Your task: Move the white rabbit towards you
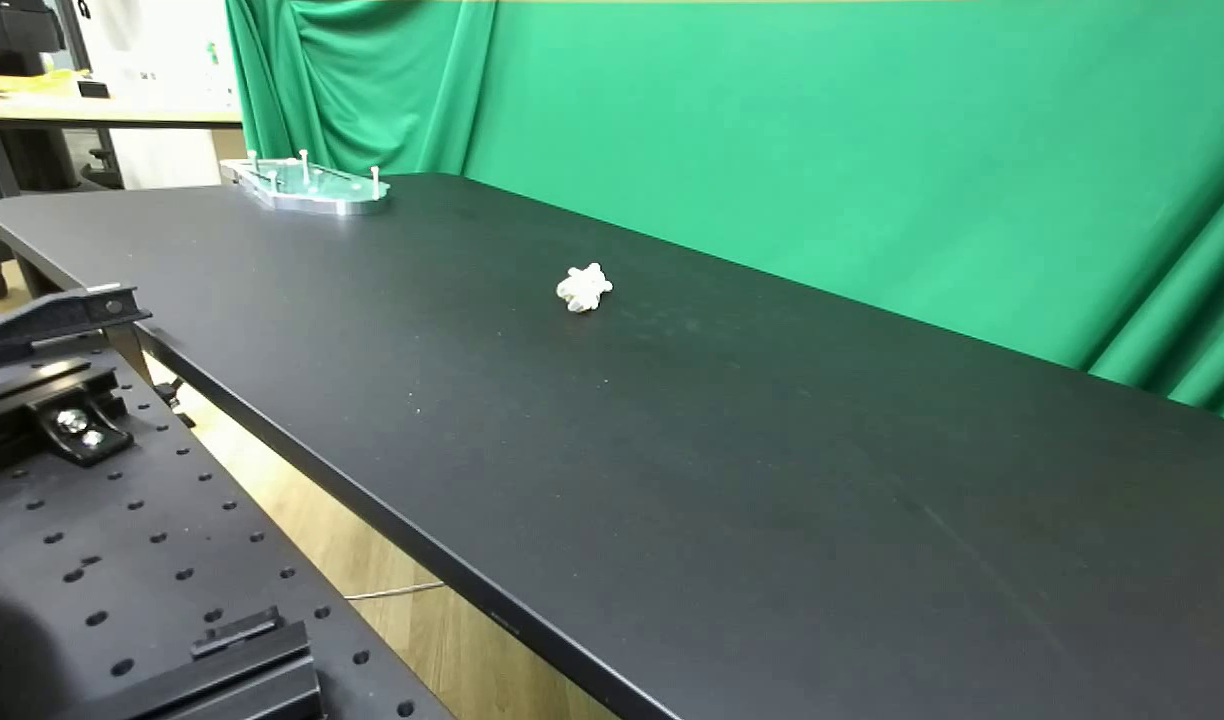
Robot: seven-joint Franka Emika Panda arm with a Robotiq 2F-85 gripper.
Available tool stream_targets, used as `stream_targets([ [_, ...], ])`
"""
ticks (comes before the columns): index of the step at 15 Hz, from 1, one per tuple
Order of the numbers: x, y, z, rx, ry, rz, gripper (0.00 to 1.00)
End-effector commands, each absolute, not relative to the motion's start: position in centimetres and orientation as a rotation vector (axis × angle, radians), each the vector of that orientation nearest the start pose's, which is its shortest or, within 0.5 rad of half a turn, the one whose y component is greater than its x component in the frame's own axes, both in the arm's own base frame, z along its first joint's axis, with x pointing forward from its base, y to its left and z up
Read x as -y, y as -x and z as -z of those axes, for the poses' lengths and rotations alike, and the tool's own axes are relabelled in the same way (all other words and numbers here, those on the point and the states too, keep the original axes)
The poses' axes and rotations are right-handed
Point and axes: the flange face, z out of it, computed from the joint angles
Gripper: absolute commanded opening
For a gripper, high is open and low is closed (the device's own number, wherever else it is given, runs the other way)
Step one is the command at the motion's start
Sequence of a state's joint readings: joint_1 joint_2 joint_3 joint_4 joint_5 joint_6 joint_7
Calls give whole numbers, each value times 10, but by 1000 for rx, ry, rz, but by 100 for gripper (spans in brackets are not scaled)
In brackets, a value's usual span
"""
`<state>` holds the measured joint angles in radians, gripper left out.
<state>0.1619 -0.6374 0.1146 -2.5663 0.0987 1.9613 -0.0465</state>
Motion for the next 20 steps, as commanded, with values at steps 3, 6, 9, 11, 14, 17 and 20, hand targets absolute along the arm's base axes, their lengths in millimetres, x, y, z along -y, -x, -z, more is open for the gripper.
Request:
stream_targets([
  [3, -106, -343, -474, 412, 3087, 42, 100],
  [6, -80, -363, -462, 368, 3112, 5, 100],
  [9, -52, -388, -442, 415, 3125, -32, 100],
  [11, -35, -407, -428, 448, 3139, -27, 100],
  [14, -19, -439, -408, 534, 3161, 5, 100],
  [17, -16, -471, -390, 636, 3180, 49, 100],
  [20, -23, -495, -370, 731, 3171, 77, 100],
])
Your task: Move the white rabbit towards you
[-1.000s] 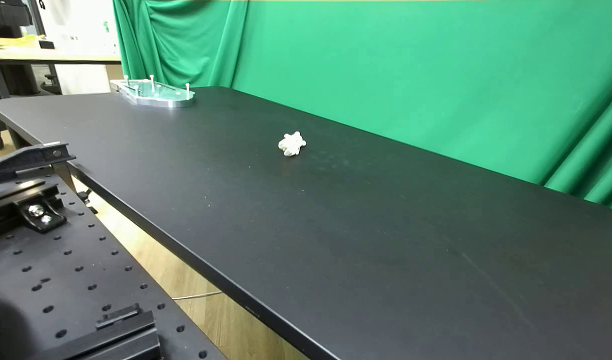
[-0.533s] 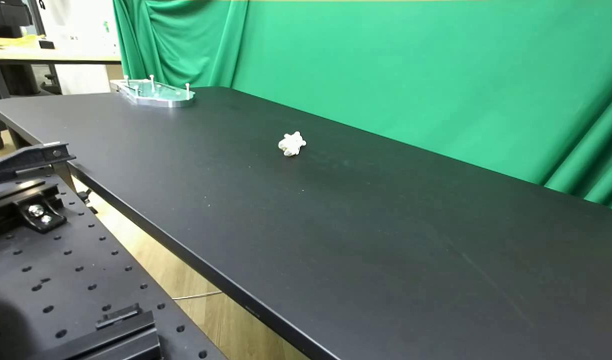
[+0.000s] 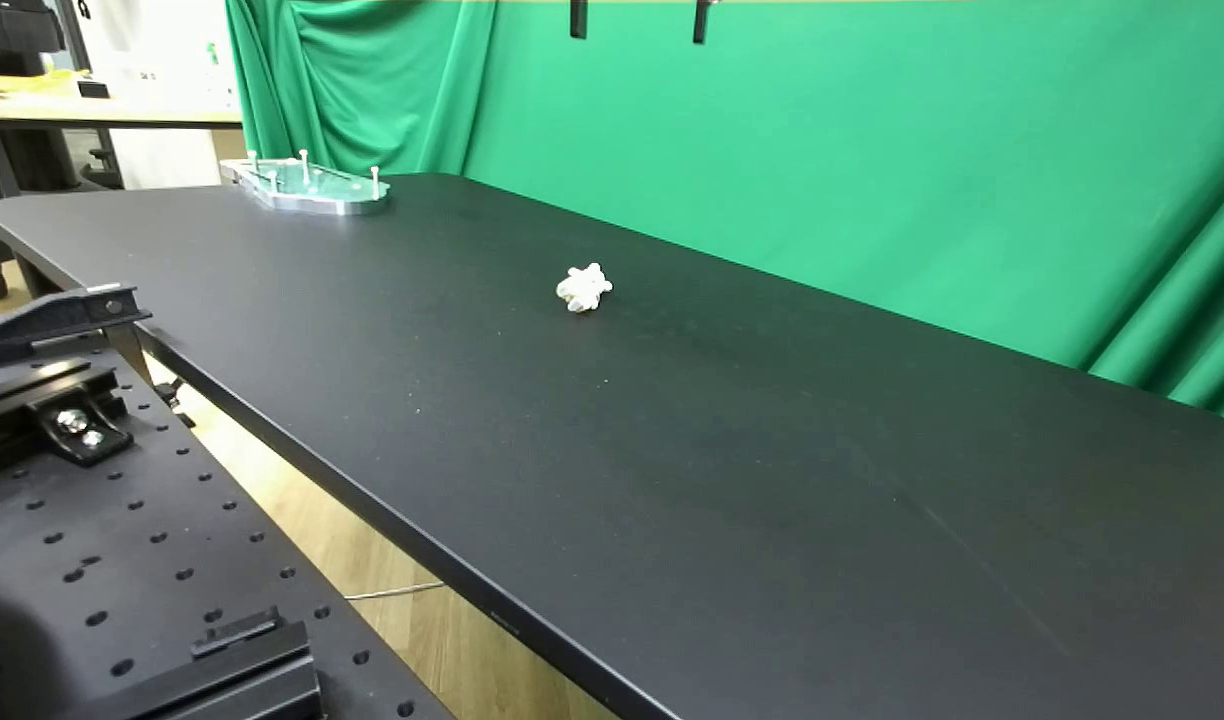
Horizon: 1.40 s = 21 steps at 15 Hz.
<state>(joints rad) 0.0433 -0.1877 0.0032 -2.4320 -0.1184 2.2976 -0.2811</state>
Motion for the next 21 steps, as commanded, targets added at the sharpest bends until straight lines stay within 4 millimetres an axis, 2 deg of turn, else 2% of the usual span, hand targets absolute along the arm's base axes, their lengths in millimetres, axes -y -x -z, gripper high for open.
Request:
stream_targets([
  [1, -26, -499, -364, 752, 3161, 84, 100],
  [2, -24, -502, -363, 699, 3168, 108, 100],
  [3, -24, -489, -362, 708, 3159, 85, 100],
  [8, -26, -492, -348, 728, 3143, 56, 100],
  [12, -31, -498, -311, 719, 3128, 32, 100],
  [18, -30, -522, -250, 768, 3125, 42, 100],
  [21, -34, -536, -228, 800, 3113, 23, 100],
])
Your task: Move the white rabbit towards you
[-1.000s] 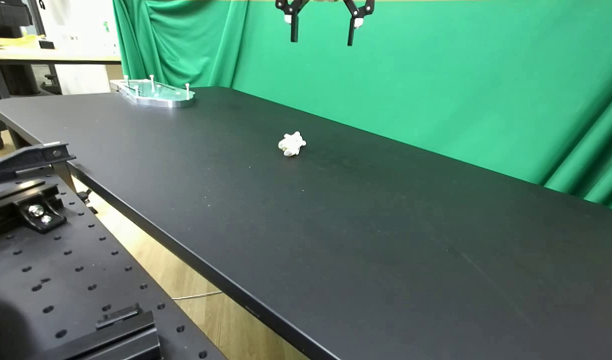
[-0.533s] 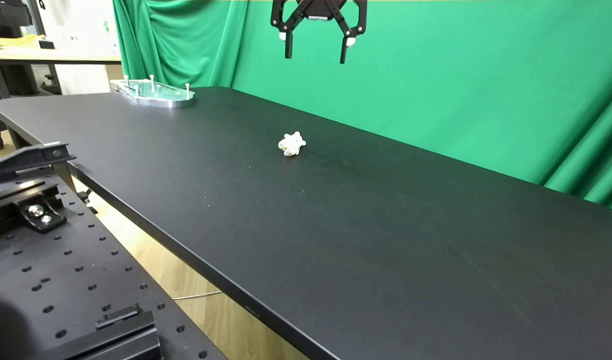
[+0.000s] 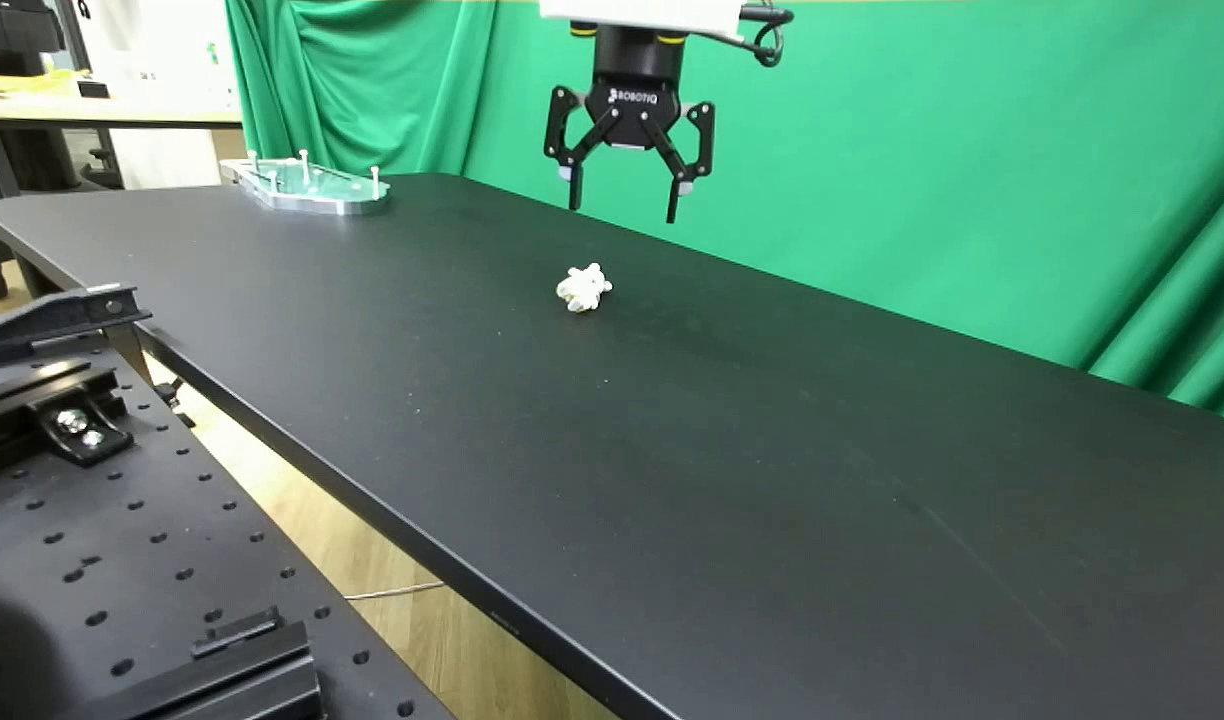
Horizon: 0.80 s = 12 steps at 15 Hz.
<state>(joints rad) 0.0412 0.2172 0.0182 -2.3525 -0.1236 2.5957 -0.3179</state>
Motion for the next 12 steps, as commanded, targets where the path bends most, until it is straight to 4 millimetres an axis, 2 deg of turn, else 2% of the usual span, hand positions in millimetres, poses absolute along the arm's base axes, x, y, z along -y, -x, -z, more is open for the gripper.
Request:
stream_targets([
  [1, -39, -541, -222, 821, 3104, 15, 100],
  [7, -63, -568, -197, 907, 3056, -3, 100],
  [12, -76, -577, -182, 937, 3026, -27, 100],
])
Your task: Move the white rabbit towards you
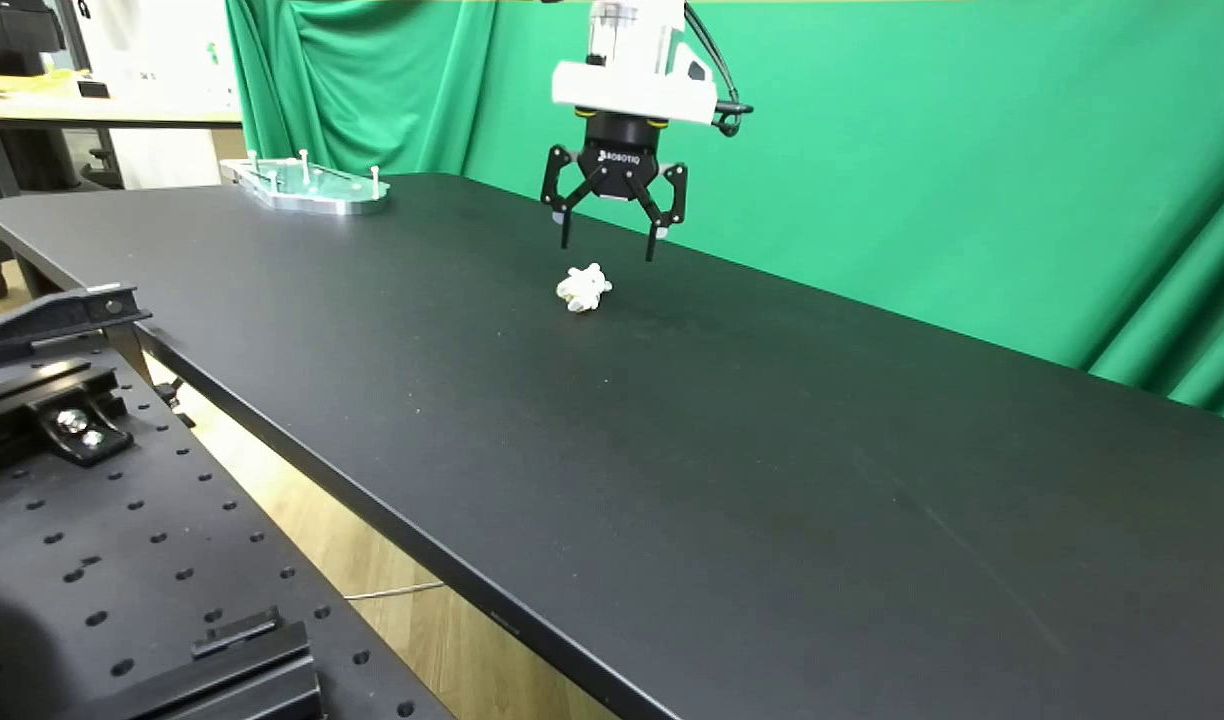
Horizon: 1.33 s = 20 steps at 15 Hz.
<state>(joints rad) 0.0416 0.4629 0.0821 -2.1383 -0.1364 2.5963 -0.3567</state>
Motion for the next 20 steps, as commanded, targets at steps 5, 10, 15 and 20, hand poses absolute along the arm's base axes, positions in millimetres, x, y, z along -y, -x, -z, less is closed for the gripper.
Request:
stream_targets([
  [5, -81, -580, -168, 948, 3012, -56, 75],
  [10, -82, -581, -160, 961, 3004, -76, 45],
  [15, -83, -581, -160, 904, 3023, -82, 11],
  [20, -88, -570, -181, 551, 3075, -36, 8],
])
